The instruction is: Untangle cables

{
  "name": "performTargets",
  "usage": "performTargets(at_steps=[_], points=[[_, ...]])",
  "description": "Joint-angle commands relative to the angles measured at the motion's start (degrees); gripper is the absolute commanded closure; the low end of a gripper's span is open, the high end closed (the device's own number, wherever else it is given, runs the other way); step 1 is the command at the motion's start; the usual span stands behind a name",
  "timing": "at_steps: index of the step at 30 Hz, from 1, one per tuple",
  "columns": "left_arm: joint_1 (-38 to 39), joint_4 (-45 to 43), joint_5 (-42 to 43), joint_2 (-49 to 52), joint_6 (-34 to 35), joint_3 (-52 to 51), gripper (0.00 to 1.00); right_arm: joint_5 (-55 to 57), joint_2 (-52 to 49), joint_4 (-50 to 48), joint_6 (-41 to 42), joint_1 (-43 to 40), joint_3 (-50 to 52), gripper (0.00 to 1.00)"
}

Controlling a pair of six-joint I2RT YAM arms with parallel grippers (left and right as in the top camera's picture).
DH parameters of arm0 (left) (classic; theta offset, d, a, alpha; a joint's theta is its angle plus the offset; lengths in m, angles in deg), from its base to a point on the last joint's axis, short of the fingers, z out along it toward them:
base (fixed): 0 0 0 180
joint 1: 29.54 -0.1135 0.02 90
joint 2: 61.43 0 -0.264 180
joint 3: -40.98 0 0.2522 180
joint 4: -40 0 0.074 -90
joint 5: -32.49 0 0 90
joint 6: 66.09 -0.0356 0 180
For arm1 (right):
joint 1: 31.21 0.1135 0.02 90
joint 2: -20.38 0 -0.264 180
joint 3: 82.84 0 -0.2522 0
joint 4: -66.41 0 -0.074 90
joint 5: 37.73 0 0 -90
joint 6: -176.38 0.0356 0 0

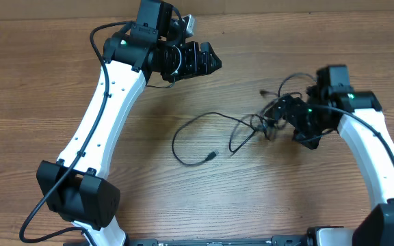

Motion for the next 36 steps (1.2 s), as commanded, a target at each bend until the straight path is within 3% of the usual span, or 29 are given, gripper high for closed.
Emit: performTargets(at_steps=[1, 10, 14, 17, 21, 24, 26, 28, 30, 33, 36], points=[[0.52, 0.11, -0.15, 0.42, 0.17, 0.9, 0.18, 12.85, -1.81, 5.18, -1.86, 1.9, -1.2, 0.0], [0.98, 0.2, -2.71, 0.42, 0.2, 0.9, 0.17, 16.61, -1.73, 16.04, -2.29, -0.59, -6.14, 0.0], [2.32, 1.31, -6.32, 0.61, 1.33, 0.83, 0.22, 17.46, -1.75, 14.64, -2.25, -0.59, -6.12, 0.0], [4.96, 3.26, -12.81, 1.81, 5.97, 0.81, 0.33, 17.44, -1.75, 13.09, -2.21, -0.66, -6.12, 0.0], [9.18, 2.45, -22.03, 4.85, 10.03, 0.81, 0.33, 17.46, -1.75, 12.46, -2.03, -0.66, -6.12, 0.0], [11.06, 1.31, -26.73, 8.0, 15.69, 0.79, 0.45, 17.44, -1.75, 12.41, -2.03, -0.66, -6.12, 0.0], [11.67, 1.38, -26.95, 10.62, 20.92, 0.79, 0.48, 17.44, -1.75, 12.39, -2.03, -0.66, -6.12, 0.0], [11.74, 1.44, -26.8, 13.22, 25.66, 0.79, 0.38, 17.44, -1.75, 12.41, -2.03, -0.66, -6.12, 0.0], [11.72, 1.33, -26.38, 15.85, 30.42, 0.79, 0.38, 17.44, -1.75, 12.41, -2.03, -0.66, -6.12, 0.0], [11.72, 0.35, -25.68, 19.37, 34.27, 0.79, 0.47, 17.44, -1.75, 12.39, -2.03, -0.66, -6.12, 0.0], [11.74, -2.34, -21.9, 22.75, 34.45, 0.81, 0.5, 17.44, -1.75, 12.04, -2.03, -0.66, -6.12, 0.0]])
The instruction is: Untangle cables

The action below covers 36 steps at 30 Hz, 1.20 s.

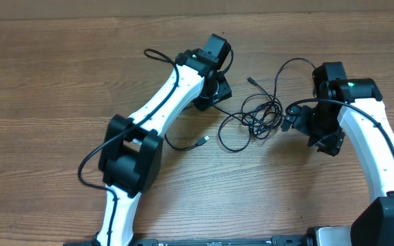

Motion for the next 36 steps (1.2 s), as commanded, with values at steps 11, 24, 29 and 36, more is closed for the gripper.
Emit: performTargets(at_steps=[11, 24, 29, 36], points=[[0.74, -2.23, 6.4, 7.67, 4.55, 0.74, 0.95, -0.09, 0.2, -2.34, 0.02, 0.0, -1.31, 0.0], [-2.16, 1.22, 2.99, -0.11, -10.84, 7.76, 0.96, -23.19, 0.2, -11.41, 0.02, 0.28, -1.31, 0.0], [-2.21, 0.9, -0.09, -7.45, -12.22, 9.66, 0.96, -23.65, 0.2, -13.62, 0.02, 0.28, -1.31, 0.0], [-2.21, 0.33, 0.28, -14.58, -15.13, 9.66, 0.96, -28.61, 0.2, -16.28, -0.02, 0.39, -1.31, 0.0]])
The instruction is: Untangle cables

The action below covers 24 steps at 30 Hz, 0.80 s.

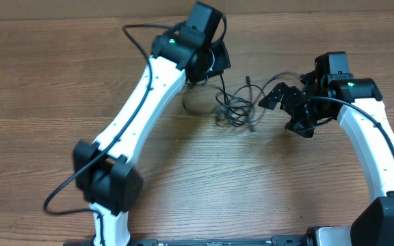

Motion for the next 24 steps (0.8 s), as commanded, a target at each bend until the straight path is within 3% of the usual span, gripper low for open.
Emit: performTargets(at_steps=[1, 4, 15, 20, 24], points=[[-0.09, -0.72, -0.48, -3.76, -4.04, 1.01, 0.96, -3.74, 0.2, -1.77, -0.04, 0.55, -1.31, 0.0], [-0.09, -1.9, -0.33, -6.36, -5.81, 1.01, 0.96, -3.8, 0.2, -4.52, 2.25, 1.62, -1.31, 0.0], [-0.04, -3.43, -0.33, -12.68, -6.58, 1.01, 0.96, -7.54, 0.15, -13.81, 25.2, 7.56, -1.29, 0.0], [-0.04, -3.43, 0.46, -12.87, -6.6, 1.01, 0.96, -3.15, 0.13, -20.61, 30.47, 10.84, -1.25, 0.01], [-0.04, -3.43, 1.38, -12.9, -6.88, 1.01, 0.95, -0.66, 0.13, -25.35, 34.4, 13.14, -1.25, 0.08]])
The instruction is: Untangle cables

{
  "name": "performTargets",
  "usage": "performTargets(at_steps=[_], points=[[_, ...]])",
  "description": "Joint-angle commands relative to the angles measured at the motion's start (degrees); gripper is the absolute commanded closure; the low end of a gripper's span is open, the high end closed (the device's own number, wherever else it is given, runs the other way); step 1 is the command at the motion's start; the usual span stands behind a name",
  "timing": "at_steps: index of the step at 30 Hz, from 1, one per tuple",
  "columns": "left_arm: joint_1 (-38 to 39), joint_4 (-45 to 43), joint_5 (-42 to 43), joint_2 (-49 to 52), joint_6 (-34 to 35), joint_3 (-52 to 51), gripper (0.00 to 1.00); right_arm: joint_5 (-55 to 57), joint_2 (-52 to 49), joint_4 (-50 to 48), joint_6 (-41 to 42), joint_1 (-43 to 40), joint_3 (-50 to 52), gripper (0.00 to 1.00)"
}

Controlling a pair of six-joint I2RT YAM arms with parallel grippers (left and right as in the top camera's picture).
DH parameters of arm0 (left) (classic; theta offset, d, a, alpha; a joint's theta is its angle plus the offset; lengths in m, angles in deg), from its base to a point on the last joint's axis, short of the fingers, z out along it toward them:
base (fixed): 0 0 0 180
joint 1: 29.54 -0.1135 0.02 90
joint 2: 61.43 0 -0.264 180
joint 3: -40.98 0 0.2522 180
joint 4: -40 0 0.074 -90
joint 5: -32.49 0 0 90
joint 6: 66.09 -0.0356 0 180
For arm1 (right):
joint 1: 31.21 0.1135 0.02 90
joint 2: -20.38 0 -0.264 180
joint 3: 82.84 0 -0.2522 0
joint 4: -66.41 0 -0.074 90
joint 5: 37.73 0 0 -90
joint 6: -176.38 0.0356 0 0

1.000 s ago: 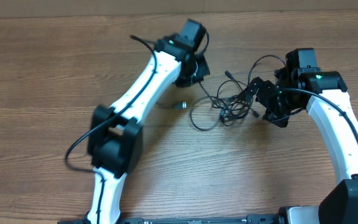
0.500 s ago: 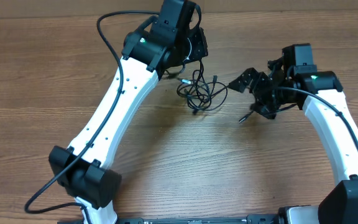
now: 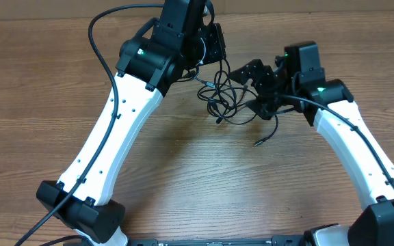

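A tangle of thin black cables [image 3: 221,96] hangs in loops between the two arms, seemingly lifted off the wooden table [image 3: 40,89]. My left gripper [image 3: 209,53] is raised at the top centre. It appears shut on strands at the top of the tangle, though its jaws are partly hidden by the wrist. My right gripper [image 3: 254,89] reaches in from the right with its fingers [image 3: 246,70] spread, and cable loops lie at the gap. One loose cable end with a plug [image 3: 257,143] dangles below the right gripper.
The left arm's own black supply cable [image 3: 104,24] arcs over the upper left. The white arm links cross the table on both sides. The far table edge runs just behind the left gripper.
Both grippers have moved closer together. The right gripper has gone left and up to the tangle's right side. The tangle now hangs more bunched, with a plug end dangling lower right.
At first the cables lay spread on the table, the left gripper away at the top and the right one at the tangle's right end. Then the left gripper stood at the tangle's left side. Later the cables were bunched and lifted under it, and now both grippers meet there.
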Motion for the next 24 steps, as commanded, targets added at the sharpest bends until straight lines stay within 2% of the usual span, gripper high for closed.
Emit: performTargets(at_steps=[1, 4, 8, 10, 13, 14, 18, 24], points=[[-0.04, -0.61, 1.7, -1.44, -2.54, 0.94, 0.96, 3.96, 0.13, -2.03, 5.86, 1.92, -1.25, 0.12], [-0.07, -1.64, 3.15, -1.53, -4.0, 0.94, 0.96, 7.3, 0.09, -2.27, 7.1, 3.69, -1.25, 0.22], [-0.07, -2.95, 4.2, -1.97, -4.04, 1.07, 0.96, 10.82, -0.13, -2.23, 7.58, 5.42, -1.25, 0.41], [-0.07, -3.28, 5.11, -2.25, -4.04, 1.18, 0.96, 12.11, -0.52, -2.05, 8.59, 5.92, -1.25, 0.59], [-0.11, -3.39, 4.94, -2.8, -4.26, 1.29, 0.96, 12.72, -1.27, -1.57, 8.55, 5.97, -1.25, 0.91], [-0.35, -3.61, 4.96, -3.1, -5.16, 1.44, 0.96, 13.22, -1.38, -0.9, 8.55, 5.97, -1.25, 0.96], [-3.06, -4.31, 2.4, -4.61, -8.39, 2.71, 0.96, 20.13, -1.51, 5.09, 8.04, 5.14, -1.25, 0.96], [-12.22, -4.63, -4.55, -9.07, -8.74, 5.4, 0.96, 34.91, -1.51, 18.34, 8.09, 0.31, -1.25, 0.96]])
